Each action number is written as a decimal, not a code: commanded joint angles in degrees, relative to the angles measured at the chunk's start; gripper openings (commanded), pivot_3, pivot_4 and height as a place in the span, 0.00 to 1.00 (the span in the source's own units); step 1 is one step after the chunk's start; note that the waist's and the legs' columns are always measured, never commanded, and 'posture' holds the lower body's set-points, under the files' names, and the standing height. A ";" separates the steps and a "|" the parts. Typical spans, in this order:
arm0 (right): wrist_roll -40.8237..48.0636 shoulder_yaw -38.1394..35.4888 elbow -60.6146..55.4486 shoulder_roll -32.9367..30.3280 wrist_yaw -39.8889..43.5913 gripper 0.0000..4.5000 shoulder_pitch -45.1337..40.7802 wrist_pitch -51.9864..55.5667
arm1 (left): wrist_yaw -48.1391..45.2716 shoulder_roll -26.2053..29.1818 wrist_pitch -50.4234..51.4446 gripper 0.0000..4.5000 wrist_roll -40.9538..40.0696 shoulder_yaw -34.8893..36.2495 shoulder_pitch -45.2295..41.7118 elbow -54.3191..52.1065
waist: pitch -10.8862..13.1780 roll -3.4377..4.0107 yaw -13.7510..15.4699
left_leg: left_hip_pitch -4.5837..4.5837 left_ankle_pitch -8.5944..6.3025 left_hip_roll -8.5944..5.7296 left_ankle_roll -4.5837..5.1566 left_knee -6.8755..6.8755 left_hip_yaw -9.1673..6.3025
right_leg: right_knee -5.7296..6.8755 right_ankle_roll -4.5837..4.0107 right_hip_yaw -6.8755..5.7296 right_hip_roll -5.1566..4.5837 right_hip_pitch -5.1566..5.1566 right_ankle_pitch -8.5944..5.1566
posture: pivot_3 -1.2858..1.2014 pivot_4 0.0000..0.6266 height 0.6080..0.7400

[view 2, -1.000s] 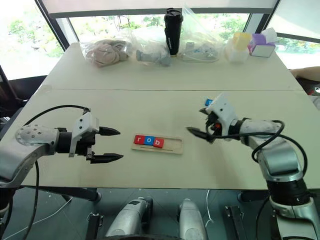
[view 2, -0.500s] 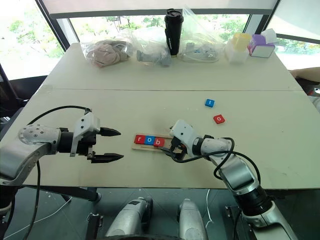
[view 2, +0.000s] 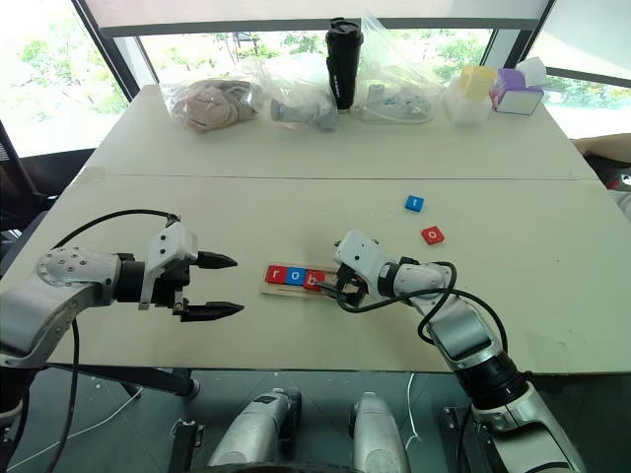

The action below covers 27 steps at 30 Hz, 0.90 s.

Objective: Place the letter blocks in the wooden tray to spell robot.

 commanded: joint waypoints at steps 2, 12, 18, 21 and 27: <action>3.41 -2.45 -6.08 0.06 1.90 0.99 0.46 1.23 | 0.38 -0.04 -0.48 1.00 -0.29 1.14 0.31 -1.79 | 0.00 0.00 0.00 | 0.00 0.00 0.00 0.00 0.00 0.00 | 0.02 0.00 0.01 0.00 -0.02 0.00 | 0.52 0.24 1.00; 1.77 1.25 -5.92 -0.28 3.58 0.99 2.49 1.09 | 0.16 -0.55 -0.76 1.00 0.02 0.50 -0.68 -1.01 | 0.00 0.00 -0.01 | -0.01 -0.01 0.01 -0.02 0.00 -0.01 | 0.05 -0.02 0.00 -0.01 -0.03 -0.02 | 0.52 0.24 1.00; -0.03 1.24 -0.26 0.53 3.31 0.99 0.46 -2.09 | 0.40 -0.49 -0.52 1.00 -0.03 0.77 -0.38 -1.41 | 0.00 0.00 0.00 | -0.01 0.00 0.00 -0.01 0.00 -0.01 | 0.04 -0.01 0.00 0.00 -0.04 -0.01 | 0.52 0.24 1.00; -0.02 0.84 0.91 0.72 3.62 0.99 -0.24 -2.78 | 0.59 -0.47 -0.34 1.00 -0.16 0.91 -0.05 -1.79 | 0.00 0.00 -0.01 | -0.01 0.00 0.00 -0.01 0.00 -0.01 | 0.05 -0.01 0.00 0.00 -0.04 -0.01 | 0.52 0.24 1.00; -0.31 0.60 3.07 1.08 3.56 0.99 -0.90 -3.78 | 0.96 -0.61 -0.18 1.00 -0.26 0.90 0.16 -1.99 | 0.00 0.00 0.01 | -0.01 0.00 0.00 -0.01 0.00 -0.01 | 0.05 -0.01 0.00 0.00 -0.03 -0.01 | 0.52 0.24 1.00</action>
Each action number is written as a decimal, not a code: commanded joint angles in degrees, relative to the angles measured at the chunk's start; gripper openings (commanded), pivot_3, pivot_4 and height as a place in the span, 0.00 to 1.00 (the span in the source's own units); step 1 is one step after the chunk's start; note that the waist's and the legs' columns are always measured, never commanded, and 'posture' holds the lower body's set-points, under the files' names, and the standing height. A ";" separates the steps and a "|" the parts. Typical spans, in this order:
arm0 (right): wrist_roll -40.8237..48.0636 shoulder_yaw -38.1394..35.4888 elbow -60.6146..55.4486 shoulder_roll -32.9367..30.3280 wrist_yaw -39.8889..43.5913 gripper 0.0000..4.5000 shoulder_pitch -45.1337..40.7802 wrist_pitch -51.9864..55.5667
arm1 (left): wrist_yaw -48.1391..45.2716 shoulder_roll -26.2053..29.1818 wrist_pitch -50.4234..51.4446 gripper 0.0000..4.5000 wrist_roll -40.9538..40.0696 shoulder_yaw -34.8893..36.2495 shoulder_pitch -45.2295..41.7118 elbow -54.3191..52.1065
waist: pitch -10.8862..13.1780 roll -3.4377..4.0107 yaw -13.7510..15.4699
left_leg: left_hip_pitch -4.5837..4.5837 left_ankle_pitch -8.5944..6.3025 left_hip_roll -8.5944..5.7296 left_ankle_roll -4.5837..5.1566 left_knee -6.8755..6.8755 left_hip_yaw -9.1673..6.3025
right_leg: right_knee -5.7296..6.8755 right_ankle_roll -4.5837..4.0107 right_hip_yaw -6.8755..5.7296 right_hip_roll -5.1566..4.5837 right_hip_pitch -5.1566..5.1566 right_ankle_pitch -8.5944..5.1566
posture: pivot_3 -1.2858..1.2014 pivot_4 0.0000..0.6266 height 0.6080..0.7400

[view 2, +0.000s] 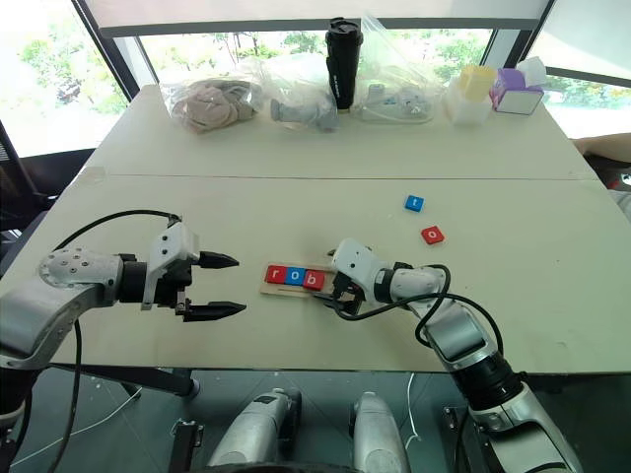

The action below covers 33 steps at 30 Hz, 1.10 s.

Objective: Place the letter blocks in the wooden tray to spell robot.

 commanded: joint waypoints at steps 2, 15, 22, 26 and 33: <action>-0.46 -0.82 0.78 0.92 -0.29 0.99 -1.19 -1.23 | 0.33 -0.10 -0.29 1.00 -0.31 0.93 0.15 -1.84 | 0.00 0.00 -0.02 | 0.00 0.00 0.00 0.00 0.00 0.00 | 0.00 0.00 0.00 0.00 0.00 0.00 | 0.52 0.24 1.00; -0.93 -1.22 0.80 1.76 -0.14 0.99 -2.16 -1.89 | 0.34 -0.91 -0.86 1.00 0.64 0.32 0.11 -1.42 | 0.00 0.00 -0.01 | 0.01 0.00 0.00 0.00 0.00 0.00 | 0.03 0.00 0.00 0.02 -0.01 0.00 | 0.52 0.24 1.00; 6.51 -8.07 -9.76 -0.21 2.40 0.99 -0.64 2.81 | 0.33 -0.97 -1.01 1.00 0.77 0.60 0.45 -1.46 | 0.00 0.00 0.03 | -0.01 0.00 0.00 0.00 -0.01 0.00 | 0.04 0.01 0.00 0.00 -0.03 0.00 | 0.52 0.24 1.00; 12.66 -22.02 -8.40 1.07 -5.25 0.99 -1.60 10.72 | 0.05 -0.85 -1.05 1.00 0.31 1.18 0.61 -1.52 | 0.00 0.00 0.18 | 0.00 -0.06 0.00 -0.10 0.01 -0.01 | 0.04 -0.01 0.01 -0.01 0.00 0.00 | 0.52 0.24 1.00; 4.40 -25.76 3.14 -0.01 -18.80 0.99 -2.17 12.77 | -0.43 -1.46 -1.22 1.00 0.11 0.63 -1.00 -0.51 | 0.00 0.01 0.05 | -0.01 -0.02 0.00 -0.04 -0.05 0.00 | 0.04 -0.02 0.01 -0.01 -0.06 -0.01 | 0.52 0.24 1.00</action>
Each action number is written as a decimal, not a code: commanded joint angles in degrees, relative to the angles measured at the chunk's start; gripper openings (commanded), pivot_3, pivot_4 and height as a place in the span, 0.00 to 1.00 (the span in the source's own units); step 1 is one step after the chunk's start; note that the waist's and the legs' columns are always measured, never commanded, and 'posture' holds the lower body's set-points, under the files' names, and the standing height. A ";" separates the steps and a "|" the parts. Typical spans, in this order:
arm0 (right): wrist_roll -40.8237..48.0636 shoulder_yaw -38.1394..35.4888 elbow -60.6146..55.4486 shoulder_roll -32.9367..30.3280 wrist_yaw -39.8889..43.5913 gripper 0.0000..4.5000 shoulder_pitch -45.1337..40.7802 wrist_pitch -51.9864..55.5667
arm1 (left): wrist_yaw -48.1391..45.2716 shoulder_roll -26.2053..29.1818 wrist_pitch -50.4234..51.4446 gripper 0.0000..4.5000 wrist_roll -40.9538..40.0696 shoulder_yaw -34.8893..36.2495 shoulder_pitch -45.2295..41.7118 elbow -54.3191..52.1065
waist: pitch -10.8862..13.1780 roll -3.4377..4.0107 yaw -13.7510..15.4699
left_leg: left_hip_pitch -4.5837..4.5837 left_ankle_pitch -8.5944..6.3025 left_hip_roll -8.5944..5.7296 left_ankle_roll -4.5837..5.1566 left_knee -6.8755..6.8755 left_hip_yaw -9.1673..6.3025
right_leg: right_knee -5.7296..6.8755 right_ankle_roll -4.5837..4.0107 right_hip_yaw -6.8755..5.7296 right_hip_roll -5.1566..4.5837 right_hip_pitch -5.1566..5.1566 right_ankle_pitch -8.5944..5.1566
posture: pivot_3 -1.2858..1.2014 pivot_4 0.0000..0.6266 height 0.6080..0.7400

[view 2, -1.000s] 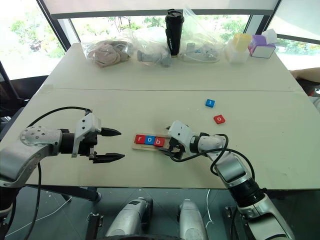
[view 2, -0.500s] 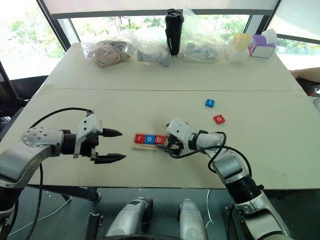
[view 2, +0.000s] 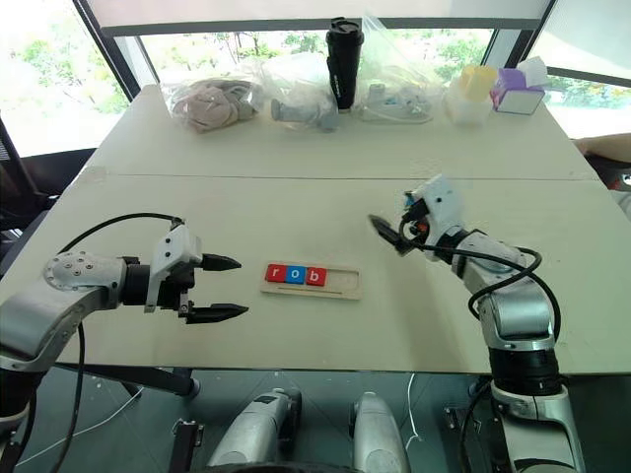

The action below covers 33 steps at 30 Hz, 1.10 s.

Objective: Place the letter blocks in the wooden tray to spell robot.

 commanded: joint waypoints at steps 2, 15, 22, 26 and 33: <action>-4.10 0.39 5.05 0.76 -6.70 0.99 -1.71 0.81 | -0.47 -0.54 -1.20 1.00 -0.26 0.49 -1.77 -0.14 | 0.01 0.01 -0.11 | -0.02 0.03 0.00 0.03 0.00 0.03 | 0.10 0.00 0.02 -0.01 -0.06 0.00 | 0.52 0.24 1.00; -7.48 0.94 17.71 4.27 -15.31 0.60 -3.99 3.99 | -0.32 -0.29 -0.82 1.00 0.17 1.04 -1.52 -0.55 | -0.01 -0.01 0.05 | 0.19 0.07 0.00 0.04 0.08 0.13 | 0.26 0.00 0.07 0.02 0.13 0.00 | 0.52 0.24 1.00; -6.89 1.12 12.75 4.34 -15.82 0.27 -1.05 6.63 | 0.11 -0.87 -0.87 1.00 0.15 0.73 -1.69 -0.14 | -0.03 -0.04 0.32 | 0.23 0.06 -0.02 0.02 0.05 0.10 | 0.17 -0.01 0.06 -0.01 0.20 -0.02 | 0.52 0.24 1.00; -5.64 -0.62 10.61 4.39 -15.56 0.27 -1.73 4.98 | -0.09 -1.44 -1.28 1.00 0.67 -0.08 -2.86 1.01 | -0.03 -0.04 0.13 | 0.22 0.06 -0.01 0.02 0.04 0.10 | 0.17 -0.01 0.06 -0.01 0.19 -0.02 | 0.52 0.24 1.00; 0.53 -7.57 -3.37 6.53 -18.15 0.27 -2.24 16.27 | -0.55 -1.82 -1.89 1.00 1.09 -0.41 -3.09 1.61 | 0.01 0.01 -0.18 | 0.16 0.06 0.00 0.03 -0.01 0.11 | 0.19 0.00 0.07 0.00 0.05 -0.01 | 0.52 0.24 1.00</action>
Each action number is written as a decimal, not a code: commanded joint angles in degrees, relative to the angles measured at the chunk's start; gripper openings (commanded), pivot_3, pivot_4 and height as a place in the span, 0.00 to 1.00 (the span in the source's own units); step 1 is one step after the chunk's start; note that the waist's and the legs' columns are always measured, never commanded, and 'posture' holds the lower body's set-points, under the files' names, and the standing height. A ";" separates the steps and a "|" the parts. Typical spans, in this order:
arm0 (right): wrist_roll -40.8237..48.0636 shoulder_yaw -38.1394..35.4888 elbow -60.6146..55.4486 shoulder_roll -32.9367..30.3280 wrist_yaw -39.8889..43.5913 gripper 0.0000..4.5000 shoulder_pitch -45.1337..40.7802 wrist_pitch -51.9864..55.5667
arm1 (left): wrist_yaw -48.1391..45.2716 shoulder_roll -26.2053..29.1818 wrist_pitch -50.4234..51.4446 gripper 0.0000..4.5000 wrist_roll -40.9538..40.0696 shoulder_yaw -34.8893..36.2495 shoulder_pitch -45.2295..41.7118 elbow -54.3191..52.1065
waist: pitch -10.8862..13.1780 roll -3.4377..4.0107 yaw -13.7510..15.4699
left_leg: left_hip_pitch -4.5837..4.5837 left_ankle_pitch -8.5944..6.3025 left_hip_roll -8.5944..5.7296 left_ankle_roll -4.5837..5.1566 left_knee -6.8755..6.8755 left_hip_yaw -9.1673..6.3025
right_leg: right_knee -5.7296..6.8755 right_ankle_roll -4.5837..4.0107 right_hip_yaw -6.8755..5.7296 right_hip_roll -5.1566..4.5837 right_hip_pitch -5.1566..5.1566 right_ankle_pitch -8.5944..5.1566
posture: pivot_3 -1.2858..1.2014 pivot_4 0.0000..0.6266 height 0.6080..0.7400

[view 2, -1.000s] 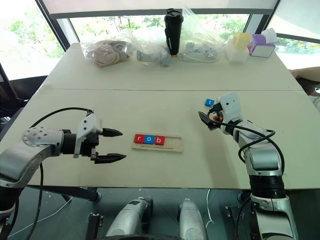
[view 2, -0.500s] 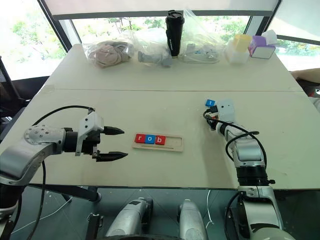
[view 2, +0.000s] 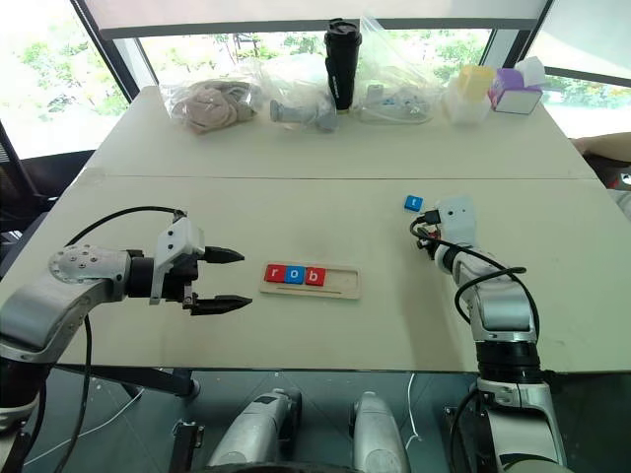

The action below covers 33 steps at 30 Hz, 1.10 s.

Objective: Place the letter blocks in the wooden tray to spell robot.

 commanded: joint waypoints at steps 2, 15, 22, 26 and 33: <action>3.23 -5.68 -13.61 4.16 -5.78 0.27 0.83 13.38 | -0.32 -0.21 -1.16 1.00 0.11 0.18 -0.46 -0.67 | 0.00 0.00 0.03 | 0.00 0.00 0.02 0.00 -0.07 0.00 | 0.02 0.00 0.01 0.01 -0.04 0.00 | 0.52 0.24 1.00; 0.05 0.33 -35.65 24.85 -19.10 0.27 11.57 30.72 | -1.51 -1.00 -2.12 1.00 0.93 -1.08 -1.60 1.00 | -0.02 0.02 -0.03 | -0.24 0.01 0.01 -0.05 -0.23 -0.02 | 0.08 -0.04 0.06 0.00 -0.70 -0.01 | 0.52 0.24 1.00; -0.88 3.08 -35.36 21.43 -17.53 0.93 11.92 28.94 | -1.86 -0.98 -2.22 1.00 0.98 -1.28 -1.96 1.16 | -0.02 0.03 -0.04 | -0.23 0.01 0.01 -0.05 -0.23 -0.02 | 0.08 -0.04 0.04 0.01 -0.71 -0.01 | 0.52 0.24 1.00; 1.54 4.78 -36.79 13.85 -10.18 0.99 11.72 23.10 | -2.87 -0.16 -1.75 1.00 0.39 -0.85 -1.77 0.37 | -0.02 0.03 0.00 | -0.25 0.01 -0.02 -0.05 -0.19 0.00 | 0.04 -0.03 0.01 -0.01 -0.67 -0.01 | 0.52 0.24 1.00; 11.53 -3.17 -33.05 -15.42 25.86 0.99 22.56 1.53 | -8.03 2.89 -1.78 1.00 -2.60 0.43 -2.98 -1.09 | 0.00 -0.01 0.15 | -0.27 0.01 -0.01 -0.01 -0.19 0.03 | -0.06 0.11 -0.06 -0.03 -0.29 -0.07 | 0.52 0.24 1.00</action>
